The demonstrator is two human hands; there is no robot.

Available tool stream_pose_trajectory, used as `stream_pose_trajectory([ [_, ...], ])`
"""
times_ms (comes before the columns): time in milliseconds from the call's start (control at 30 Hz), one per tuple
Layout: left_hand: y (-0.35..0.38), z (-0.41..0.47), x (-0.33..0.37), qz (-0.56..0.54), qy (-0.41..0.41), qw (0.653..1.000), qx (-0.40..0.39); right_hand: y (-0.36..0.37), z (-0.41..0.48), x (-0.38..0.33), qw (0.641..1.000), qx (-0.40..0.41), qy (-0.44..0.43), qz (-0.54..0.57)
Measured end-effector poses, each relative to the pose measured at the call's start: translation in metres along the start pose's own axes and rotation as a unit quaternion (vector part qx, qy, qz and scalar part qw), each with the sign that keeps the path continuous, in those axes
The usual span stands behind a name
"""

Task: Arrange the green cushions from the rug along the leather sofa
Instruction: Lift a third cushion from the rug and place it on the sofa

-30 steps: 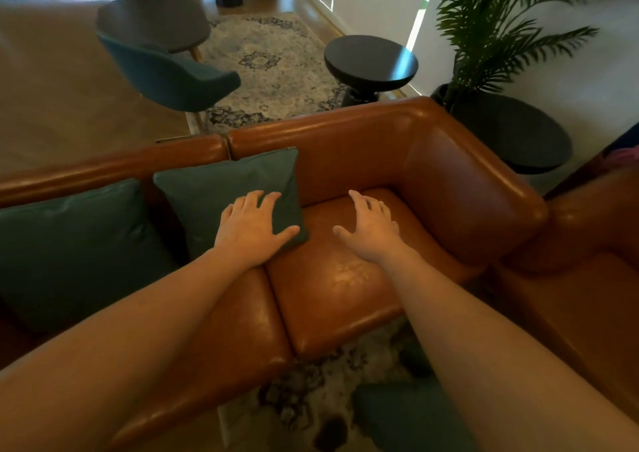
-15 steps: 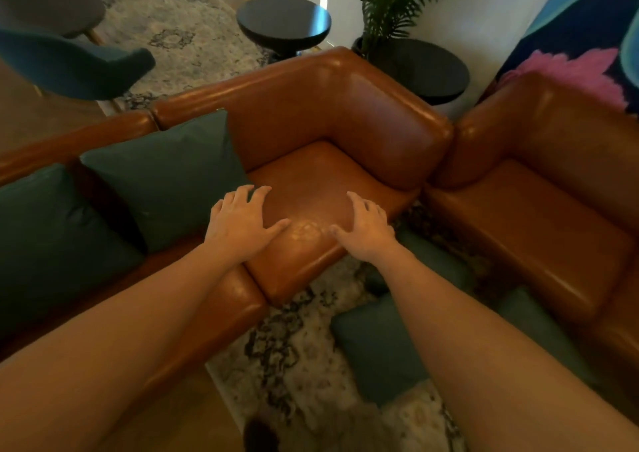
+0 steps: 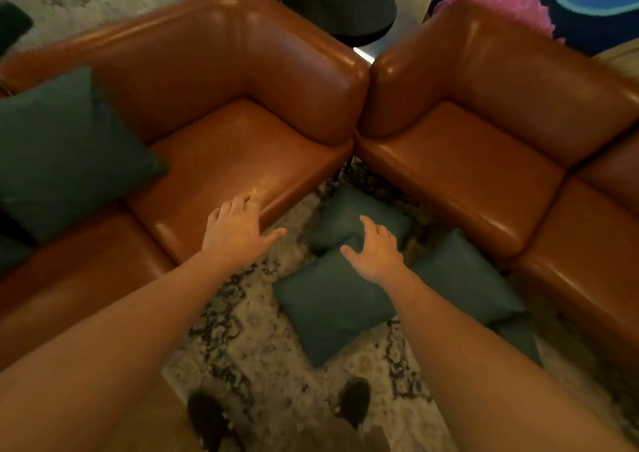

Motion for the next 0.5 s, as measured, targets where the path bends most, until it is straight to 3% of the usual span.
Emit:
stream_pose_trajectory([
  [233,0.074,0.019,0.079,0.019,-0.024,0.998,-0.062,-0.005,0.024,0.124,0.999,-0.032,0.04,0.008],
  [500,0.201,0.094,0.1,0.06,-0.022,0.991,-0.12,0.066,0.106,0.225,0.994,-0.05,0.091,0.033],
])
Point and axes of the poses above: each hand's wrist, its own z-axis towards the middle knuckle, its own y-axis out of the palm, x = y × z, the point moved 1 cm from there along z, towards the middle knuckle, and after that the axes turned 1 degree about x, right-handed, at the moved point
